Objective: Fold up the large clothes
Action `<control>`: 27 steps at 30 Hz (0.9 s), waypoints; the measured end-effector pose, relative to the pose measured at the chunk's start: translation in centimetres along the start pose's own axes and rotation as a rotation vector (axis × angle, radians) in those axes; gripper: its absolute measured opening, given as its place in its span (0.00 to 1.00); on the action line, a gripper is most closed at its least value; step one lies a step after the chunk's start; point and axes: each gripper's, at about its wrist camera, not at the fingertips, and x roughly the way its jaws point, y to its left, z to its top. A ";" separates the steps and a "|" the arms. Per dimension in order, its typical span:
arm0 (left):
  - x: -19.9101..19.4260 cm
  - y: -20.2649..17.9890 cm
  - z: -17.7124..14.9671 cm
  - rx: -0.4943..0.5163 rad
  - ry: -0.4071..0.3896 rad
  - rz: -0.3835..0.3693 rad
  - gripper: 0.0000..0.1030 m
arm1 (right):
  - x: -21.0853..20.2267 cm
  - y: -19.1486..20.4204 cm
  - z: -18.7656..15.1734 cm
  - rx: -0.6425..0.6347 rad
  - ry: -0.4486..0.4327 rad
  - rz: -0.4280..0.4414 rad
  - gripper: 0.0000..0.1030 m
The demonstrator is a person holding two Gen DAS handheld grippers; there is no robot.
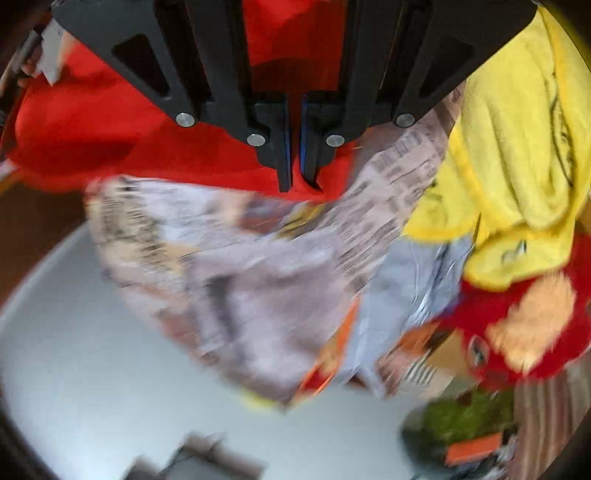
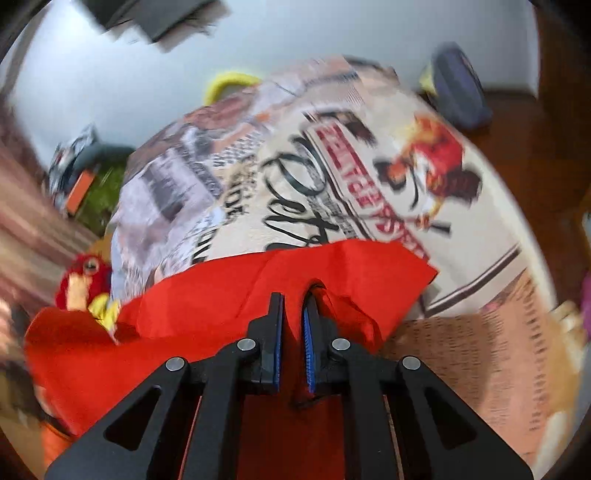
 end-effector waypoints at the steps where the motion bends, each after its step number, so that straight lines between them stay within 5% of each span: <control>1: 1.4 0.6 -0.2 -0.024 0.036 0.002 0.03 | 0.8 -0.6 0.1 0.034 0.016 0.012 0.10; 8: 4.6 1.3 -0.9 -0.029 0.114 0.005 0.04 | 0.9 -1.4 0.4 0.055 0.034 0.050 0.18; 11: 3.3 -0.2 -0.3 0.030 0.127 0.018 0.04 | -1.7 -1.2 1.2 0.021 -0.048 -0.091 0.20; 14: 0.4 -2.0 0.4 0.105 0.073 -0.002 0.09 | -5.2 -1.4 1.3 0.007 -0.109 -0.107 0.25; 16: -2.1 -3.2 0.5 0.142 0.006 -0.019 0.23 | -6.2 -1.3 1.0 -0.019 -0.106 -0.096 0.28; 18: -4.2 -4.3 0.3 0.176 -0.050 -0.018 0.36 | -7.0 -0.4 0.1 -0.078 -0.092 -0.100 0.28; 24: -5.9 -7.1 -2.8 0.352 -0.017 0.042 0.40 | -4.9 4.9 -4.1 -0.372 -0.011 -0.173 0.30; 27: -4.8 -7.6 -5.5 0.427 0.037 0.056 0.40 | -3.3 8.0 -6.4 -0.564 -0.023 -0.238 0.47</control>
